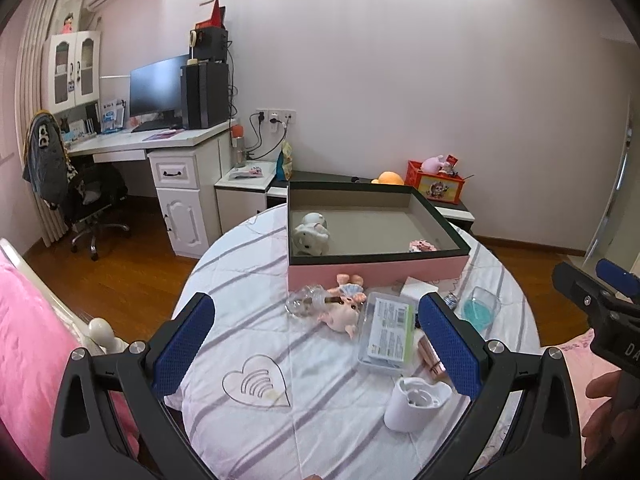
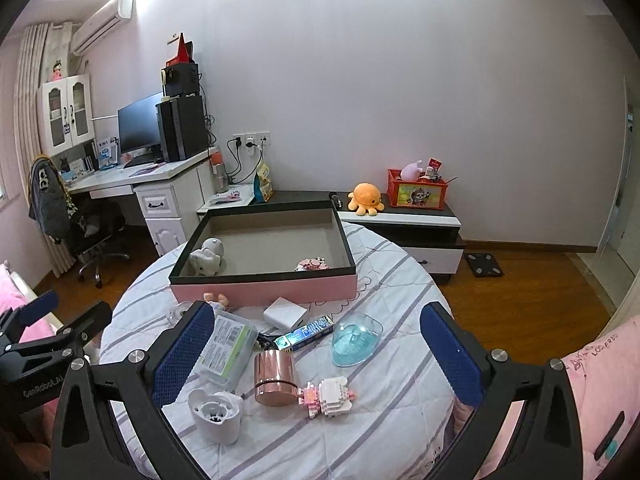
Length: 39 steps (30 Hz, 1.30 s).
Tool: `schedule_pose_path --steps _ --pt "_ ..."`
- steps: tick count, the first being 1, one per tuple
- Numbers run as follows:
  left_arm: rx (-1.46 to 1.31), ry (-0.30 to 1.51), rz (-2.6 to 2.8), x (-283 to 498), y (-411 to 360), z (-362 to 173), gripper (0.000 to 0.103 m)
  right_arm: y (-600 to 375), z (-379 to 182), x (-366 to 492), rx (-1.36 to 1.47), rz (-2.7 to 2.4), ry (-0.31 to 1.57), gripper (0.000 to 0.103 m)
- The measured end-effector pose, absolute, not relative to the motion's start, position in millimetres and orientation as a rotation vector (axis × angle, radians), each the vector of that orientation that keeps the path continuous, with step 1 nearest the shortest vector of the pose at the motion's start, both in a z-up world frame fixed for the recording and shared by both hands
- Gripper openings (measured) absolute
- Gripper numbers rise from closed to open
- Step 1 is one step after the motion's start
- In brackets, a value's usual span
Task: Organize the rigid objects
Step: 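Withdraw both tools from the box back over the table, then grasp the white cup holder with the left tool while the right tool grasps the white block figure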
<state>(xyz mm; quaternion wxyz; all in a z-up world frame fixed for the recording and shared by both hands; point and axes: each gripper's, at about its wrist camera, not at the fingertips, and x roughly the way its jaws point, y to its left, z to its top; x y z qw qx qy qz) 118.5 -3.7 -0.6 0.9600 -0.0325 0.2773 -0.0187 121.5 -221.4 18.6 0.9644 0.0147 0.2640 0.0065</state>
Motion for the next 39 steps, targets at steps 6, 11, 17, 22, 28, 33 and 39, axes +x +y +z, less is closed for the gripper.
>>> schedule_pose_path --steps 6,11,17,22,28,33,39 --pt "-0.066 0.552 -0.033 110 -5 1 0.103 -223 20 116 0.032 0.015 0.531 0.103" --pt "-0.072 0.551 -0.031 108 -5 2 0.103 -223 19 114 0.035 0.014 0.533 0.103" --pt "-0.070 0.548 -0.031 107 -5 4 0.103 -222 19 113 0.033 0.019 0.532 0.103" --pt "-0.069 0.549 -0.037 107 -5 3 0.103 -227 17 113 0.040 0.009 0.535 0.103" --pt "-0.064 0.587 -0.080 106 -13 -11 0.103 -246 1 118 0.052 -0.030 0.586 0.103" --pt "-0.046 0.640 -0.111 103 -30 -40 0.103 -267 -31 125 0.066 -0.063 0.681 0.103" --pt "-0.040 0.701 -0.153 99 -55 -68 0.103 -272 -71 132 0.049 -0.026 0.788 0.103"
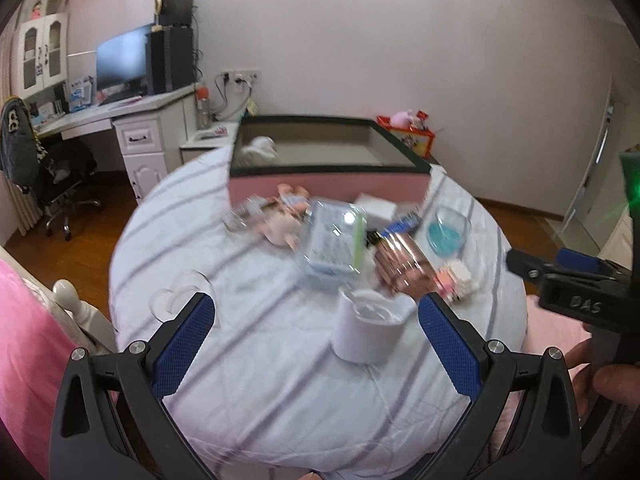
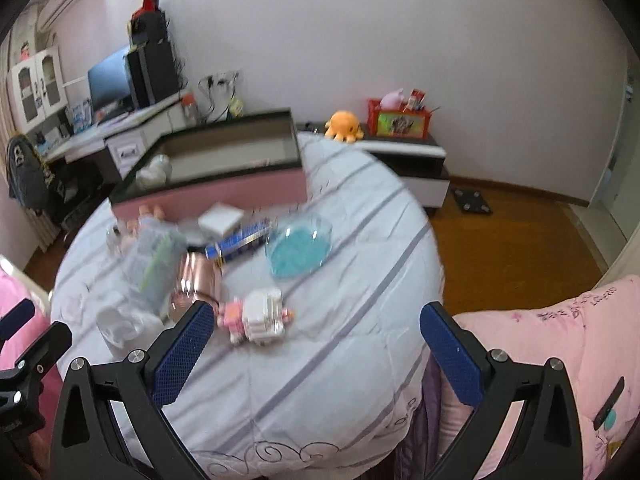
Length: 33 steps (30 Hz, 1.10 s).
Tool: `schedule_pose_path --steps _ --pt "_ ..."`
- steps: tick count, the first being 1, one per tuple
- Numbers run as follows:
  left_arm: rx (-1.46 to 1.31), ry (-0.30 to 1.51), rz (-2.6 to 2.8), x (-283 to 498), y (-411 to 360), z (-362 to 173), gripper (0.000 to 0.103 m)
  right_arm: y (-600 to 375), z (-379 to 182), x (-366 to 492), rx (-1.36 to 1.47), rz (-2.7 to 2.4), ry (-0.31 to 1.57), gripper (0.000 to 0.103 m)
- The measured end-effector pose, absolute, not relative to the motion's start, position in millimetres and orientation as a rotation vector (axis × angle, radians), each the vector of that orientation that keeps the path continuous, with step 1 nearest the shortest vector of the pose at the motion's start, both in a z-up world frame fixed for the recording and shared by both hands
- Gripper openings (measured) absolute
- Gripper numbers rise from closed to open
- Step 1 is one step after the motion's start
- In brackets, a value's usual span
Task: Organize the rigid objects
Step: 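Grasp the white cup holder with the left tool while the right tool grasps the white block figure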
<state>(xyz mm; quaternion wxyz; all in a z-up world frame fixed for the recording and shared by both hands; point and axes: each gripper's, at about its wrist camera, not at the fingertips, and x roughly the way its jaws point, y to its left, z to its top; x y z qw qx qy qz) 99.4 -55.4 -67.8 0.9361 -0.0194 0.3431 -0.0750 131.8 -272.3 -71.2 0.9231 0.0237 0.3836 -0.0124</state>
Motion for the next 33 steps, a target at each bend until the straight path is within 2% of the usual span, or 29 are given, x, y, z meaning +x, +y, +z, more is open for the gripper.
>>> schedule_pose_path --steps 17,19,20,21,23,25,27,33 --pt "0.025 0.795 -0.183 146 -82 -127 0.103 -251 -131 175 0.003 0.114 0.946 0.103" --pt "0.015 0.799 -0.192 152 -80 -131 0.101 -248 -134 180 -0.014 0.115 0.948 0.099" --pt "0.007 0.808 -0.207 154 -80 -134 0.094 -245 -136 182 -0.028 0.118 0.948 0.097" --pt "-0.002 0.825 -0.224 156 -80 -137 0.082 -242 -138 182 -0.047 0.120 0.945 0.094" --pt "0.011 0.838 -0.222 157 -80 -141 0.074 -237 -138 182 -0.081 0.122 0.928 0.085" --pt "0.029 0.827 -0.230 156 -81 -141 0.065 -238 -136 180 -0.074 0.129 0.912 0.064" --pt "0.000 0.825 -0.249 156 -77 -140 0.054 -240 -134 179 -0.070 0.125 0.908 0.063" --pt "-0.035 0.824 -0.269 153 -68 -136 0.054 -249 -128 174 -0.020 0.130 0.900 0.063"
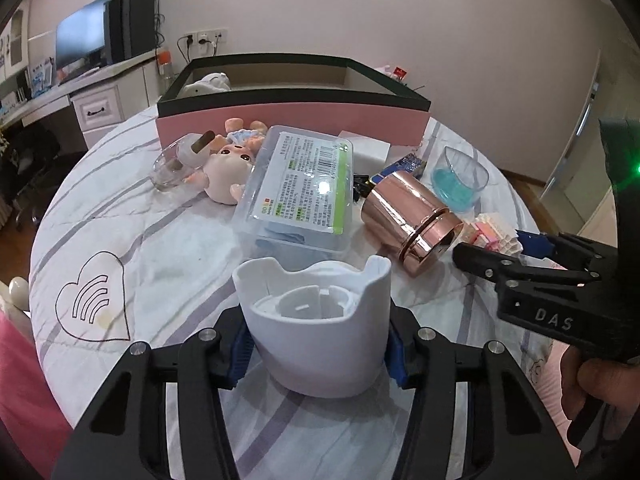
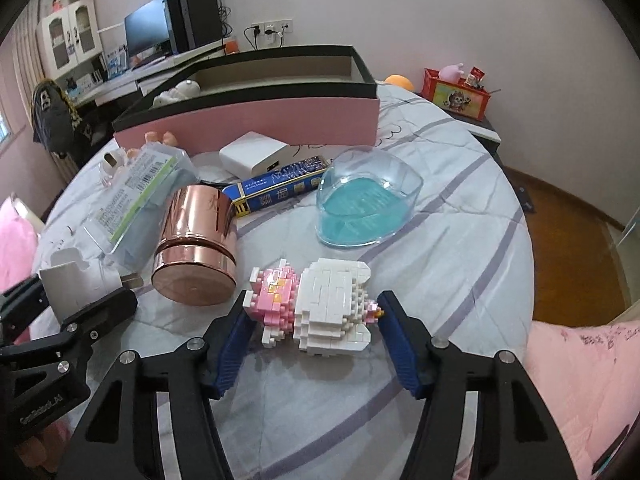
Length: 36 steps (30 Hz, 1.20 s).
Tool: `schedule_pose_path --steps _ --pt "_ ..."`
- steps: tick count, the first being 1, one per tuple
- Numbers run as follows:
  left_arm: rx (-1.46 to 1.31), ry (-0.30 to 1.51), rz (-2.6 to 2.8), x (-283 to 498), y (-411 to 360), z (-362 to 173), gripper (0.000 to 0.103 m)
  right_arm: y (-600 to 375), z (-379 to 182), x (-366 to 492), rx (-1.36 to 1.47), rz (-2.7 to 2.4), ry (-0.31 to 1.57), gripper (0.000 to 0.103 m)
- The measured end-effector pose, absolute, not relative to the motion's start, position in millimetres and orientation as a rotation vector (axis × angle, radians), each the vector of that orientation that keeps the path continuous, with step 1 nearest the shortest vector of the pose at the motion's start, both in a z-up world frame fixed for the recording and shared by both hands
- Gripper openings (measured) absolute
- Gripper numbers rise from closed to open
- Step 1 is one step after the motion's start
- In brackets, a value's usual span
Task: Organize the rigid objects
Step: 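Grasp the white cup holder with the left tool while the right tool grasps the white block figure, then place both held items into the pink box and open both tools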
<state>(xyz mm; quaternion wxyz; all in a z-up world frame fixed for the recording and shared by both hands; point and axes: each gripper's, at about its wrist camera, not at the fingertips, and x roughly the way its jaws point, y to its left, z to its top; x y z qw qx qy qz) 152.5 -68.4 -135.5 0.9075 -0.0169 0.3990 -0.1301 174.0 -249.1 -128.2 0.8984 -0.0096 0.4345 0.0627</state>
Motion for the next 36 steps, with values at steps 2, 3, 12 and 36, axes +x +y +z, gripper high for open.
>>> schedule_pose_path --steps 2,3,12,36 --pt "-0.040 0.818 -0.269 151 -66 -134 0.054 -251 -125 172 -0.013 0.125 0.896 0.063" --pt "-0.044 0.815 -0.268 150 -65 -132 0.054 -252 -123 171 -0.003 0.128 0.895 0.063" --pt "-0.073 0.776 -0.253 144 -45 -112 0.054 -255 -95 159 0.023 0.146 0.847 0.063" --pt "-0.023 0.659 -0.183 326 -34 -9 0.054 -205 -18 354 -0.011 0.291 0.760 0.063"
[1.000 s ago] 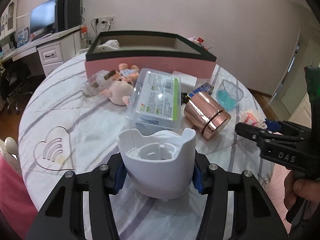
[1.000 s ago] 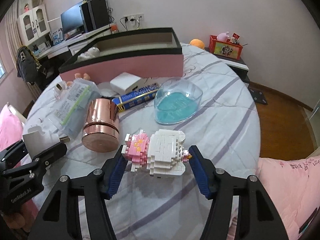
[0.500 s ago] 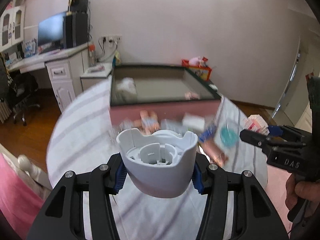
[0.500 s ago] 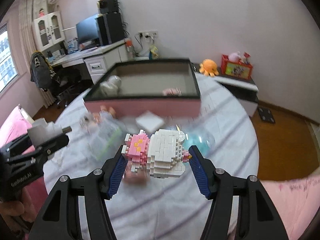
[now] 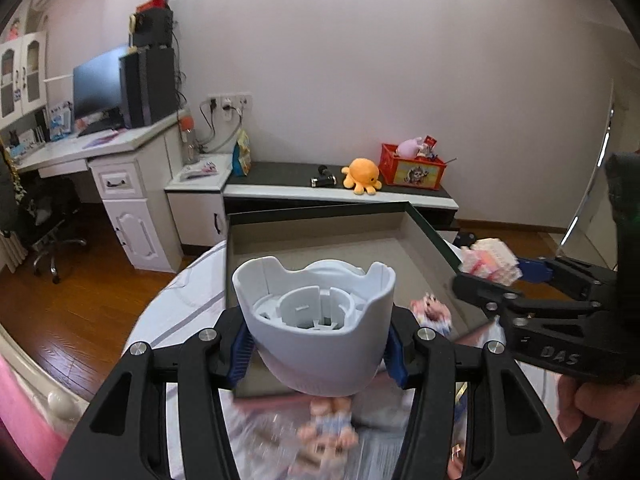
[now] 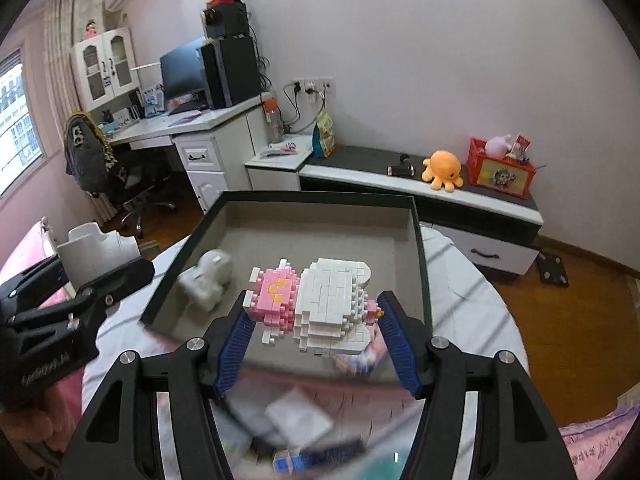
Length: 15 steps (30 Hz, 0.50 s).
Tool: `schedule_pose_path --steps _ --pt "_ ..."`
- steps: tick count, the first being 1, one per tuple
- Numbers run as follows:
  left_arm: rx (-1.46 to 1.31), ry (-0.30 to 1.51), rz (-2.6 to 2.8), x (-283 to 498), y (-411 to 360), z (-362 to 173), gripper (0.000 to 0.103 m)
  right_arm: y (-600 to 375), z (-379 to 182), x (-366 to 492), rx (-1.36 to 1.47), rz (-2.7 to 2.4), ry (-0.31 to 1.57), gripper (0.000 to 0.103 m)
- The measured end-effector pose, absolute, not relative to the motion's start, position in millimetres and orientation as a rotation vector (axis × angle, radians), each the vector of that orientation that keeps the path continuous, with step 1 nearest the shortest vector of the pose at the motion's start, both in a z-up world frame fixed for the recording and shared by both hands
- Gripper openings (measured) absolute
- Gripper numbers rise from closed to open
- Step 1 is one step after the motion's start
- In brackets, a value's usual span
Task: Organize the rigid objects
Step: 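Place both held items into the pink box and open both tools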
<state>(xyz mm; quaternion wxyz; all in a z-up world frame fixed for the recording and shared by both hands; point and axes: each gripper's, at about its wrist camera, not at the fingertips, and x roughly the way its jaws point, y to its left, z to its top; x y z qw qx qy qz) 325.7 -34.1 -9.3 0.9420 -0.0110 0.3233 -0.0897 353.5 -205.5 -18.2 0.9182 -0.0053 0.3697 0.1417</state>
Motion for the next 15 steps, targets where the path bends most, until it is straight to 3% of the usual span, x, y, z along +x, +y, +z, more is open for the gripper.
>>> schedule_pose_path --steps 12,13,15 --pt "-0.001 0.856 -0.192 415 -52 -74 0.055 -211 -85 441 0.003 0.266 0.943 0.063" --pt "0.007 0.869 -0.191 417 -52 -77 0.059 -211 -88 443 0.004 0.271 0.958 0.064" --pt "0.004 0.856 -0.189 416 -51 -78 0.081 -209 -93 444 -0.008 0.267 0.974 0.064"
